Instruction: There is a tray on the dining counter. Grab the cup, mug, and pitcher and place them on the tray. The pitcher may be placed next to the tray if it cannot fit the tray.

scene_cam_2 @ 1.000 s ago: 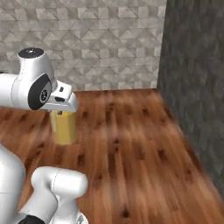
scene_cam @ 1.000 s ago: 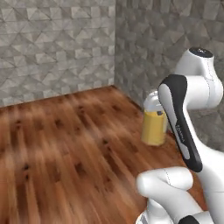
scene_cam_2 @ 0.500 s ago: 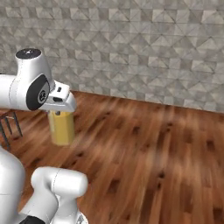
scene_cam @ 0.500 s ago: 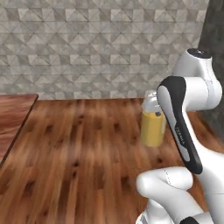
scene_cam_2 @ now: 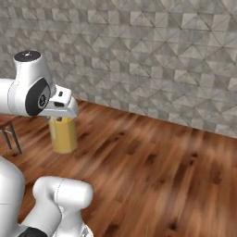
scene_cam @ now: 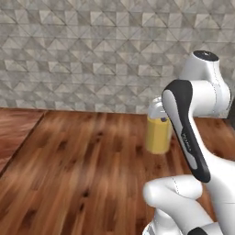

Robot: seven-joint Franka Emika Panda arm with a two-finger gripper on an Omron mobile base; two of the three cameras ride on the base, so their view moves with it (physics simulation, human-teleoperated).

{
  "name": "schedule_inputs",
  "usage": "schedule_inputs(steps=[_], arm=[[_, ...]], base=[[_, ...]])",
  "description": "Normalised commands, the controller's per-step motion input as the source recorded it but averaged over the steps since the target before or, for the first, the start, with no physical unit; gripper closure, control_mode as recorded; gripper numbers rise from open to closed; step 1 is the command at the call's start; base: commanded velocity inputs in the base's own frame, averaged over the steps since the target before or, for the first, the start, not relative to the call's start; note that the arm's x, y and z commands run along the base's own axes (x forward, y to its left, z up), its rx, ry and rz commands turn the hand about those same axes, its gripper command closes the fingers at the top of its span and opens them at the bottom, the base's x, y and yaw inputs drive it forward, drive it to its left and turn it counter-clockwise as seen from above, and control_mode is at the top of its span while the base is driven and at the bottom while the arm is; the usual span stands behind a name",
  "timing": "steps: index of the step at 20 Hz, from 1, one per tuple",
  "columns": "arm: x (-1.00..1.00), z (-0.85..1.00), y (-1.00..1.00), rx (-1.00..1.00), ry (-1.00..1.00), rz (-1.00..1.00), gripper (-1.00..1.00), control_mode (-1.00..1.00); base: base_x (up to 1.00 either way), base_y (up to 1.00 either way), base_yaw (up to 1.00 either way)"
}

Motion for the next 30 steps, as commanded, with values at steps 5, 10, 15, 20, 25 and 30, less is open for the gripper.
schedule_inputs(steps=[5, 10, 15, 20, 25, 30], arm=[[0.00, 0.00, 0.00, 0.00, 0.00, 0.00, 1.00, 1.00], [0.00, 0.00, 0.00, 0.00, 0.00, 0.00, 1.00, 1.00], [0.00, 0.00, 0.00, 0.00, 0.00, 0.00, 1.00, 1.00], [0.00, 0.00, 0.00, 0.00, 0.00, 0.00, 1.00, 1.00], [0.00, 0.00, 0.00, 0.00, 0.00, 0.00, 1.00, 1.00], [0.00, 0.00, 0.00, 0.00, 0.00, 0.00, 1.00, 1.00]], base=[[1.00, -0.89, 0.34], [1.00, -0.87, 0.37], [1.00, -0.84, 0.39], [1.00, -0.83, 0.41], [1.00, -0.79, 0.45], [1.00, -0.77, 0.46]])
